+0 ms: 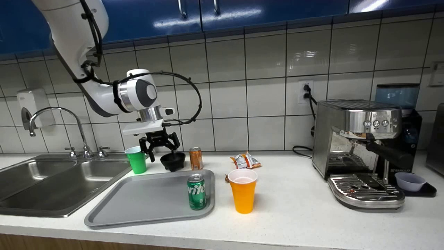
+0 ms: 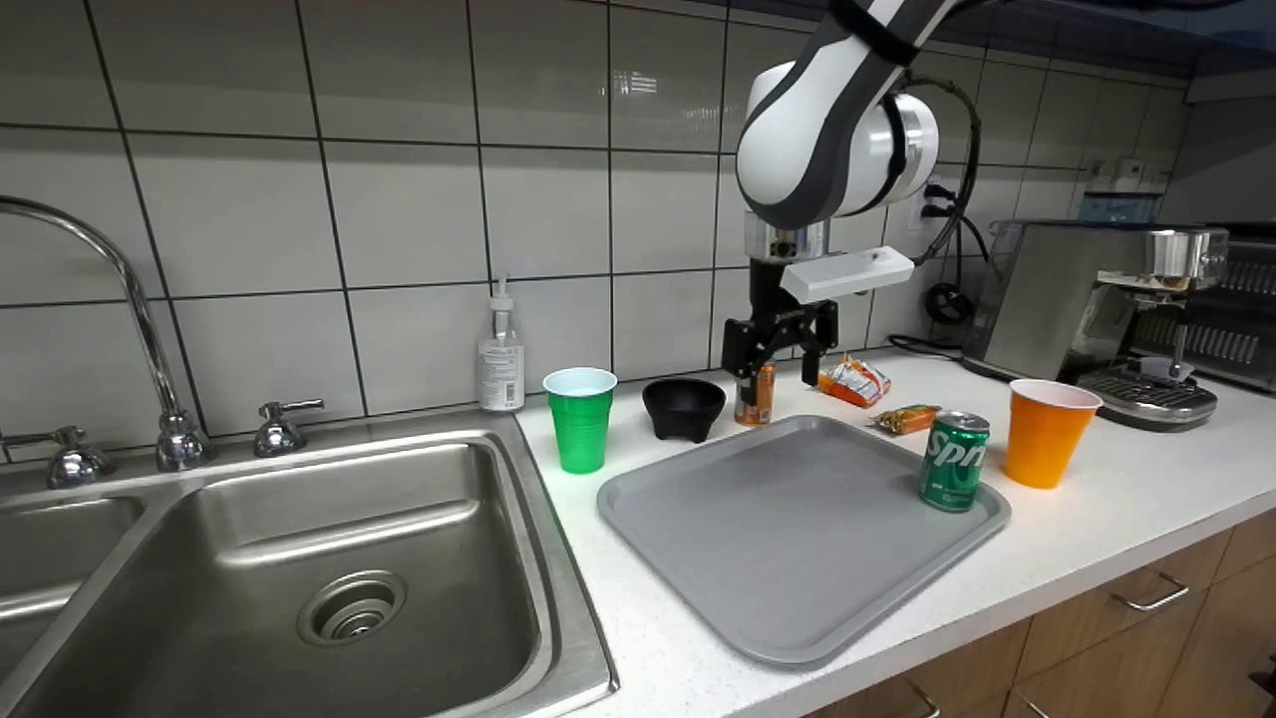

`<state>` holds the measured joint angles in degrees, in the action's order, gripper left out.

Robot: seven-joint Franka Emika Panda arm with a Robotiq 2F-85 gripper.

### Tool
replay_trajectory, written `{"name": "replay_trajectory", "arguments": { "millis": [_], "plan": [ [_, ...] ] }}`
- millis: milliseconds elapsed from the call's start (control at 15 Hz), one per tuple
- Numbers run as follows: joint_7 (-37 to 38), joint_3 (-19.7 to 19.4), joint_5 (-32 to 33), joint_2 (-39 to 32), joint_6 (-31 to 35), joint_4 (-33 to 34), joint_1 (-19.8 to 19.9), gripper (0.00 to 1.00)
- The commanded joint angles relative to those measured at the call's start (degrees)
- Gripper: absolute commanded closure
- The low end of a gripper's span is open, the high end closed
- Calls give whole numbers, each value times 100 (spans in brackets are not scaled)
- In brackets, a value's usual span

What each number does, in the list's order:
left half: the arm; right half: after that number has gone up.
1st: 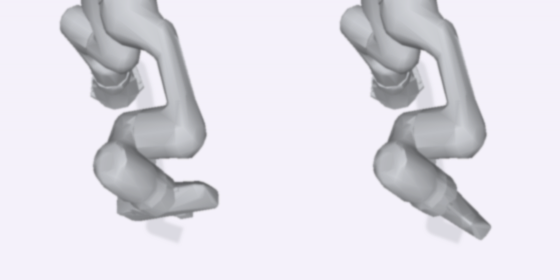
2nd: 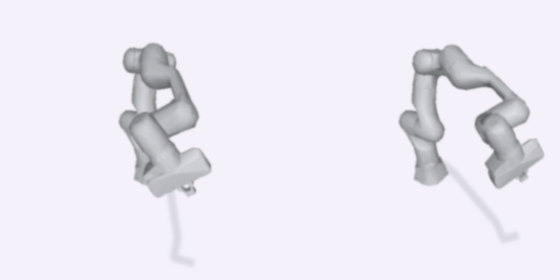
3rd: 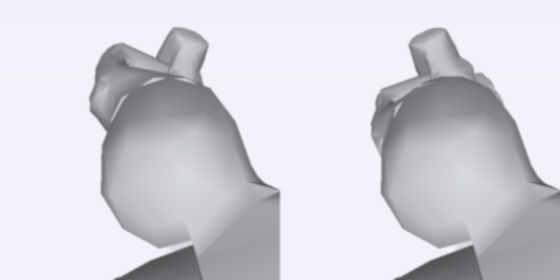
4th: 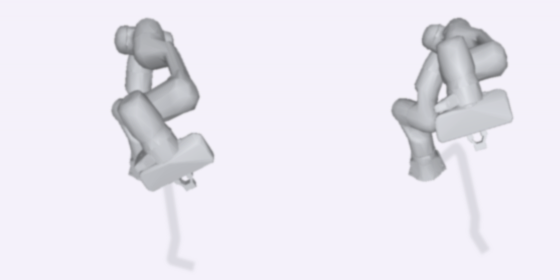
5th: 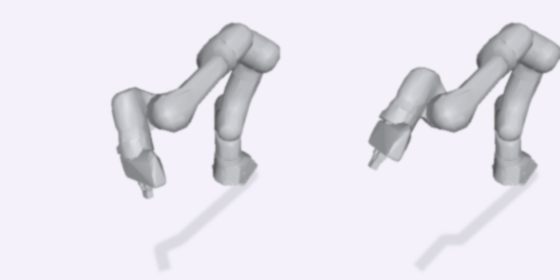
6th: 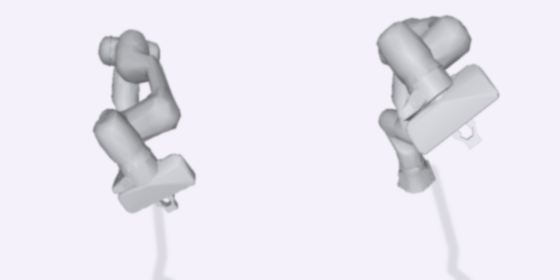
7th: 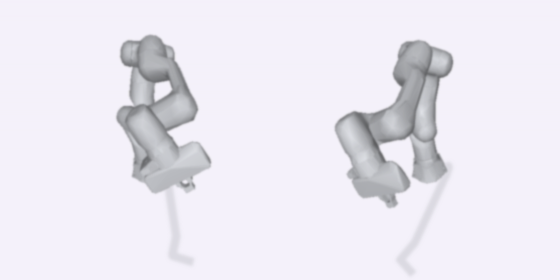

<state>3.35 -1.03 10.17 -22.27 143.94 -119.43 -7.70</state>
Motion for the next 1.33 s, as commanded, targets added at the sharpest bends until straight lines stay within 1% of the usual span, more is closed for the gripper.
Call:
{"name": "replay_trajectory", "arguments": {
  "millis": [0,467,933,1267],
  "plan": [
    [216,-64,-33,528,300,-645,164,0],
    [457,-363,50,1006,631,-1269,370,0],
    [625,-598,94,1425,797,-1719,569,0],
    [680,-701,85,1554,839,-1935,752,0]
  ]
}}
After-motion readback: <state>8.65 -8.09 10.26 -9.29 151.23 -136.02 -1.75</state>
